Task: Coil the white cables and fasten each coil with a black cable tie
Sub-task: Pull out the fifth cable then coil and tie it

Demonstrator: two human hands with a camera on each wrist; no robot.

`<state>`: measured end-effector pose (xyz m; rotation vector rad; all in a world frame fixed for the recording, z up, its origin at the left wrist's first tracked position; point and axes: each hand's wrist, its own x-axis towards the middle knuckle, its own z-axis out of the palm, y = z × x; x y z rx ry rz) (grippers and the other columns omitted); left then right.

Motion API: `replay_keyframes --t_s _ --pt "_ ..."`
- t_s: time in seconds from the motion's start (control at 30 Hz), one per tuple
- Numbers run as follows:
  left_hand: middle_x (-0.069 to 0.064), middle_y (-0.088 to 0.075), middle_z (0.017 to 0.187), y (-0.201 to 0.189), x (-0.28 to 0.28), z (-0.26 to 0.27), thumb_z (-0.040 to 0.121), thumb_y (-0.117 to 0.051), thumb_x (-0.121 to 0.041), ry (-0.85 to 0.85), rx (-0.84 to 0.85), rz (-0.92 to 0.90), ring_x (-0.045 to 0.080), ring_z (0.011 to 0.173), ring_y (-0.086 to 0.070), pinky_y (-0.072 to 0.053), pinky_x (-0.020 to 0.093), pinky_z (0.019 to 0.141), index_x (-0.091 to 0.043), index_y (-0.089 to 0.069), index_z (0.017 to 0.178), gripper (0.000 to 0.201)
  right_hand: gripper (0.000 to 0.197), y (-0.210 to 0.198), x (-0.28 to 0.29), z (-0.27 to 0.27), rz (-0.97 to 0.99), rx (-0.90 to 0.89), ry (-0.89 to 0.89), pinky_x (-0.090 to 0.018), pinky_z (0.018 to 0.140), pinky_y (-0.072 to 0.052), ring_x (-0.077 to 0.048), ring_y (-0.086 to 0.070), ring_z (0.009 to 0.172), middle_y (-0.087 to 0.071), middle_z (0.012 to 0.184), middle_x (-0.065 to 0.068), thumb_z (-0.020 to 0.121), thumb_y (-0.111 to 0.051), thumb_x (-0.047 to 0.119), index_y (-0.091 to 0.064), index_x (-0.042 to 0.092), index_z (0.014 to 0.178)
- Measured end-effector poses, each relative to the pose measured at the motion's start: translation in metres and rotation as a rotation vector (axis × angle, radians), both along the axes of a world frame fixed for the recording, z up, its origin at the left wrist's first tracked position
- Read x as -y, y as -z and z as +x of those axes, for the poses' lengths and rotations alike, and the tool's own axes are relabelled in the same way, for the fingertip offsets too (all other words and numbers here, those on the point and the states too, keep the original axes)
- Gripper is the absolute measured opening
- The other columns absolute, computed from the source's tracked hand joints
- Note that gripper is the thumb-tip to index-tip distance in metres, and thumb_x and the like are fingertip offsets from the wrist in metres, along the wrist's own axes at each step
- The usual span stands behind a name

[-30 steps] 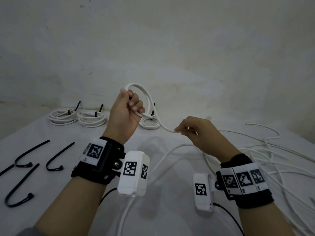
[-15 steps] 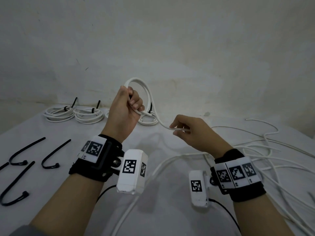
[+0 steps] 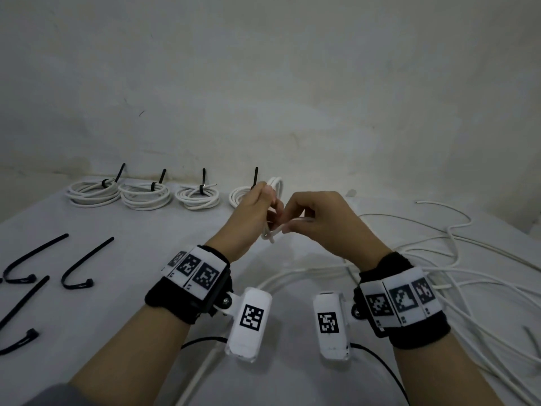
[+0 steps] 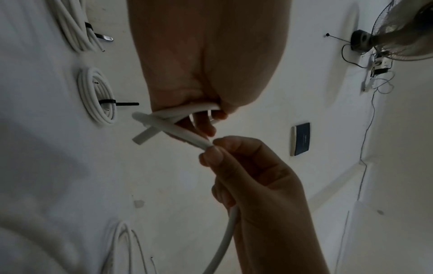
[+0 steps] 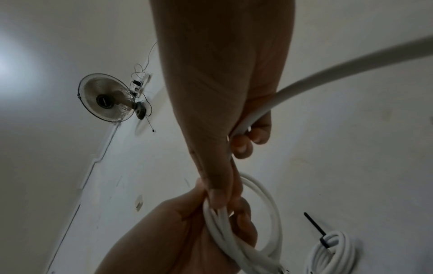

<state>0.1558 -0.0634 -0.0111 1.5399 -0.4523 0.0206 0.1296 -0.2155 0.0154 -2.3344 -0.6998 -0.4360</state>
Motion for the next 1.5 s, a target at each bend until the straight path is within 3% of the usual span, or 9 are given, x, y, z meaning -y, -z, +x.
replay_keyframes --t_s 0.13,0.43,0.5,0.67,0.77,0.83,1.1,1.27,1.5 --pt "-0.002 -0.059 0.063 0.0 0.002 0.002 0.104 -0.024 -0.03 -0.015 0.007 0.149 0.011 0.048 -0.053 -0.041 0.028 0.056 -0.012 -0.038 0.086 0.03 0.016 0.005 0.0 0.005 0.086 0.089 0.018 -0.008 0.055 -0.035 0.003 -0.051 0.058 -0.057 0.063 0.012 0.073 -0.079 0.01 -0.063 0.008 0.072" --pt "-0.008 -0.024 0.046 -0.008 0.0 -0.002 0.101 -0.036 -0.035 0.181 -0.179 0.097 0.006 0.04 -0.018 -0.018 0.017 0.04 -0.011 -0.049 0.078 0.035 0.008 0.011 0.023 0.02 0.327 0.09 0.092 -0.015 0.055 -0.04 -0.005 -0.049 0.057 -0.059 0.064 0.001 0.081 -0.074 0.017 -0.067 0.014 0.084" --pt "-0.009 -0.024 0.047 -0.009 -0.003 0.0 0.1 -0.042 -0.029 0.169 -0.17 0.083 0.005 0.04 -0.018 -0.016 0.016 0.039 -0.012 -0.046 0.074 0.031 0.004 0.014 0.025 0.022 0.338 -0.021 0.071 -0.021 0.057 -0.048 -0.006 -0.053 0.057 -0.06 0.066 0.005 0.089 -0.066 0.019 -0.068 0.018 0.086" --pt "-0.009 -0.024 0.047 -0.009 -0.006 0.002 0.1 -0.041 -0.021 0.14 -0.142 0.063 0.004 0.038 -0.017 -0.017 0.015 0.037 -0.012 -0.044 0.071 0.03 0.058 0.021 0.047 0.023 0.138 -0.427 0.151 -0.013 0.07 -0.047 -0.012 -0.069 0.075 -0.074 0.081 -0.002 0.102 -0.026 0.044 -0.073 0.012 0.088" --pt "-0.009 -0.025 0.047 -0.01 -0.006 0.002 0.1 -0.042 -0.021 0.128 -0.14 0.068 0.004 0.038 -0.018 -0.017 0.015 0.037 -0.013 -0.044 0.069 0.032 0.055 0.024 0.061 0.023 -0.064 -0.665 0.212 -0.022 0.082 -0.046 -0.013 -0.069 0.084 -0.075 0.087 -0.004 0.102 -0.03 0.042 -0.074 0.013 0.09" --pt "-0.007 -0.023 0.049 -0.01 -0.006 0.002 0.1 -0.043 -0.021 0.131 -0.14 0.059 0.004 0.039 -0.017 -0.017 0.015 0.037 -0.013 -0.044 0.068 0.032 0.044 0.028 0.07 0.023 -0.028 -0.795 0.179 -0.015 0.07 -0.045 -0.014 -0.068 0.079 -0.073 0.083 -0.009 0.101 -0.039 0.036 -0.072 0.008 0.095" --pt "-0.011 -0.024 0.045 -0.02 -0.015 0.001 0.1 -0.04 -0.021 0.141 -0.123 -0.046 0.002 0.036 -0.016 -0.014 0.015 0.037 -0.012 -0.043 0.071 0.03 0.024 0.033 0.096 0.032 0.259 -0.287 0.395 -0.01 0.048 -0.036 0.001 -0.046 0.046 -0.058 0.06 0.005 0.093 -0.053 0.01 -0.073 0.014 0.081" --pt "-0.011 -0.023 0.044 -0.027 -0.025 0.003 0.099 -0.038 -0.023 0.142 -0.107 -0.133 0.002 0.036 -0.016 -0.017 0.014 0.036 -0.012 -0.04 0.072 0.029 0.02 0.031 0.126 0.06 0.449 -0.05 0.715 -0.027 0.066 -0.043 -0.012 -0.051 0.058 -0.058 0.063 0.003 0.093 -0.054 0.014 -0.07 0.008 0.084" --pt "-0.01 -0.023 0.044 -0.019 -0.019 0.004 0.1 -0.036 -0.026 0.145 -0.142 -0.19 0.002 0.035 -0.017 -0.016 0.015 0.038 -0.014 -0.04 0.072 0.031 0.02 0.054 0.145 0.083 0.311 -0.174 0.847 -0.043 0.082 -0.054 -0.034 -0.065 0.077 -0.068 0.073 -0.013 0.092 -0.057 0.015 -0.067 0.0 0.083"
